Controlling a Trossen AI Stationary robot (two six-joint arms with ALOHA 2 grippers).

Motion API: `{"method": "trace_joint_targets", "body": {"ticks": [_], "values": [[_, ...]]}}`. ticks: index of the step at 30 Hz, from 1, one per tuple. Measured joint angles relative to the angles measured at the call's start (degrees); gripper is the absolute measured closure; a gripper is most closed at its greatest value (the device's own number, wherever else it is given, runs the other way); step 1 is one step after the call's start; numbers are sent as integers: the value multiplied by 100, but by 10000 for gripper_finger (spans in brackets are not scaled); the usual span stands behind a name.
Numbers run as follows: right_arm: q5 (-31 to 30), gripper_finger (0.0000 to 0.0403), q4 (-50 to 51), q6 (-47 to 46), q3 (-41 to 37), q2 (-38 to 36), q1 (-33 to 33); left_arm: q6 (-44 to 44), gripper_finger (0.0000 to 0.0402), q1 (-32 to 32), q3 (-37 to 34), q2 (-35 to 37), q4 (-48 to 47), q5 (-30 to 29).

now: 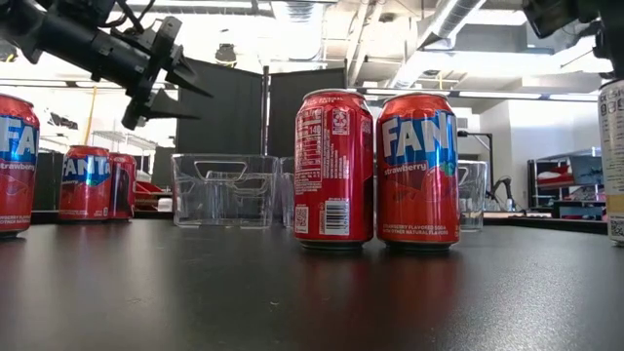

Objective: Sort soda cans
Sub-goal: Put the top right white-yellow soda can into the right transparent bin

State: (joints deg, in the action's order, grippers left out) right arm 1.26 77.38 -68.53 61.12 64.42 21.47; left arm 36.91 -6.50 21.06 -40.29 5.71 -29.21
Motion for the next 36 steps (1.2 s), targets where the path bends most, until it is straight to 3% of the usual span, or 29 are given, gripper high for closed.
{"method": "trace_joint_targets", "body": {"ticks": [11, 20, 22, 27, 36], "values": [[4, 33, 11, -108, -516, 11, -12, 96, 170, -2, 0, -171, 147, 42], [7, 161, 12, -177, -483, 2, -93, 140, 170, 0, -2, -171, 153, 42], [5, 164, 44, -176, -423, 16, -176, 145, 170, -2, 0, -171, 153, 42], [-61, 164, 179, -159, -80, 21, -730, 127, 170, 0, 0, -171, 162, 39], [-307, 158, 1284, 1358, 1079, 557, -2133, 91, 170, -1, -1, -171, 298, 37]]}}
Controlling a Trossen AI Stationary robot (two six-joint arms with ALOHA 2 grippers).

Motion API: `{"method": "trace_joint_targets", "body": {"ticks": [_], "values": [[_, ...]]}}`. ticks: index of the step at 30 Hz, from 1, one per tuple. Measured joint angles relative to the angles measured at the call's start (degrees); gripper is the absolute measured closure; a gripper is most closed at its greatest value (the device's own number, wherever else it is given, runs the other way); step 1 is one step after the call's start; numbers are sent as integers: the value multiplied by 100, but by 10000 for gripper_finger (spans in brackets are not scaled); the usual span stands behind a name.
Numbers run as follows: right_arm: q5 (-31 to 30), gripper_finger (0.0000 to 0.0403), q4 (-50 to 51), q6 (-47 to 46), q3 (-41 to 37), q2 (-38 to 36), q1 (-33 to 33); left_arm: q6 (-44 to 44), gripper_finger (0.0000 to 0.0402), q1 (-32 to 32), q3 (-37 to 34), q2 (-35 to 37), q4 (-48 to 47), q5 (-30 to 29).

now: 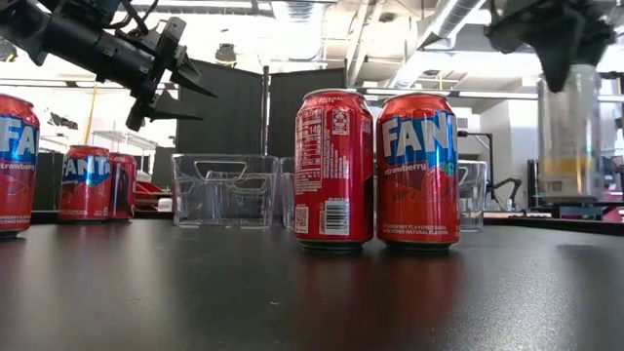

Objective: Sort soda cans
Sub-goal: Put the top right white-yellow soda can into the right transparent bin

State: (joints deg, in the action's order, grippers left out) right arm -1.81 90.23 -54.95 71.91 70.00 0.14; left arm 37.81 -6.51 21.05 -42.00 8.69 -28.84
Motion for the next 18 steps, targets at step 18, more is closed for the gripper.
{"method": "trace_joint_targets", "body": {"ticks": [18], "values": [[-753, 155, -152, 3339, 2580, 1463, -2899, -8, 170, 1, 1, 4, 178, 460]]}}
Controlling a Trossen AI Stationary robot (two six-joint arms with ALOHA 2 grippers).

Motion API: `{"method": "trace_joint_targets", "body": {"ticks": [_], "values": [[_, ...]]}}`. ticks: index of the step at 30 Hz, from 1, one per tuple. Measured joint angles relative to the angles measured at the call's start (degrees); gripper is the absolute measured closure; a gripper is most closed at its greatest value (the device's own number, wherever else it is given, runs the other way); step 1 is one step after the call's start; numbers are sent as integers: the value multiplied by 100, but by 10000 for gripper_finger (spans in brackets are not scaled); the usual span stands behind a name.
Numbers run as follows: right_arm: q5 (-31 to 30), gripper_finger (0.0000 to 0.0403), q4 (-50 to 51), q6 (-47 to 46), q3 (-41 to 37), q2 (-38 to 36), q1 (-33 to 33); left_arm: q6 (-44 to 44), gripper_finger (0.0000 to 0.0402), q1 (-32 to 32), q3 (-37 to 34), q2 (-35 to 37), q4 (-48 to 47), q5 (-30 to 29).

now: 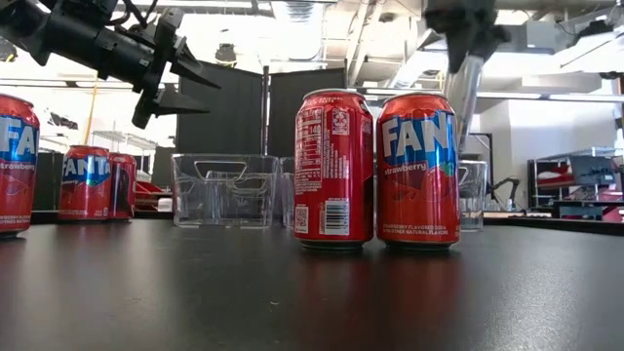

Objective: Sort soda cans
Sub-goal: Put the top right white-yellow soda can into the right transparent bin

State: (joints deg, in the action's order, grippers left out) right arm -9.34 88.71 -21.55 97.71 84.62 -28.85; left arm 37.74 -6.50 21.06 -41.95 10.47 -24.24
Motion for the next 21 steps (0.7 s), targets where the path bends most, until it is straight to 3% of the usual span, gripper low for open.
{"method": "trace_joint_targets", "body": {"ticks": [7, 21], "values": [[-48, 155, -897, 1106, 2, 877, -995, 16, 170, 42, 0, 0, -43, -3], [-85, 155, -1582, 2291, 0, 2075, -1491, 55, 170, 96, -2, 0, -49, -3]]}}
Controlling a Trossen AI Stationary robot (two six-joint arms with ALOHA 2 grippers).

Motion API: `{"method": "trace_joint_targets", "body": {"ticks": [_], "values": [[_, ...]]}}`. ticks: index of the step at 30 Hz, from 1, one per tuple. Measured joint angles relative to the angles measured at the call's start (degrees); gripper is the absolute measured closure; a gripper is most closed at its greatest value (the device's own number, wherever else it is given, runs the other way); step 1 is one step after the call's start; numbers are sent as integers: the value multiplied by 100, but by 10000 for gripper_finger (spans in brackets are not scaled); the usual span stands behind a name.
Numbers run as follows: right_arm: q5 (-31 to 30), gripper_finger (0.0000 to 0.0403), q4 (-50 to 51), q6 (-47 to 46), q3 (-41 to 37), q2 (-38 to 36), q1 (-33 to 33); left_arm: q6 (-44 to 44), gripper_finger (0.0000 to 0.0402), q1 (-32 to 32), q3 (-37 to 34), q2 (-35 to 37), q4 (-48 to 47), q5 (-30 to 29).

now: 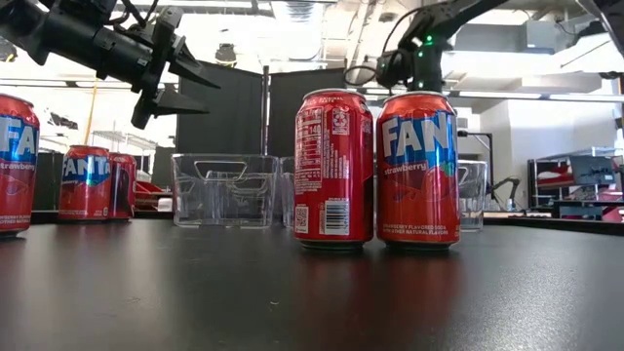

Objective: Sort soda cans
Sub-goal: Put the top right white-yellow soda can into the right transparent bin, then put the top white-yellow soda can into the right transparent bin

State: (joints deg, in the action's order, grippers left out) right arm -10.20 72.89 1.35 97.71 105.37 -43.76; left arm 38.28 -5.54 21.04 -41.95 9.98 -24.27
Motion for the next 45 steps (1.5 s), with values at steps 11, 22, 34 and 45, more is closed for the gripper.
{"method": "trace_joint_targets", "body": {"ticks": [11, 22, 34, 45], "values": [[6, 149, -328, 609, 0, 87, -195, 79, 170, 0, 2, 0, 0, -4], [277, 83, -516, 623, 2, 77, -256, 123, 170, 0, 1, 0, 0, -9], [275, 26, -670, 231, 0, -299, -324, -798, 170, 30, 974, -4, -1221, -26], [268, 26, -1168, -334, 0, -1443, -364, -671, 170, 271, 3425, -111, -5945, 180]]}}
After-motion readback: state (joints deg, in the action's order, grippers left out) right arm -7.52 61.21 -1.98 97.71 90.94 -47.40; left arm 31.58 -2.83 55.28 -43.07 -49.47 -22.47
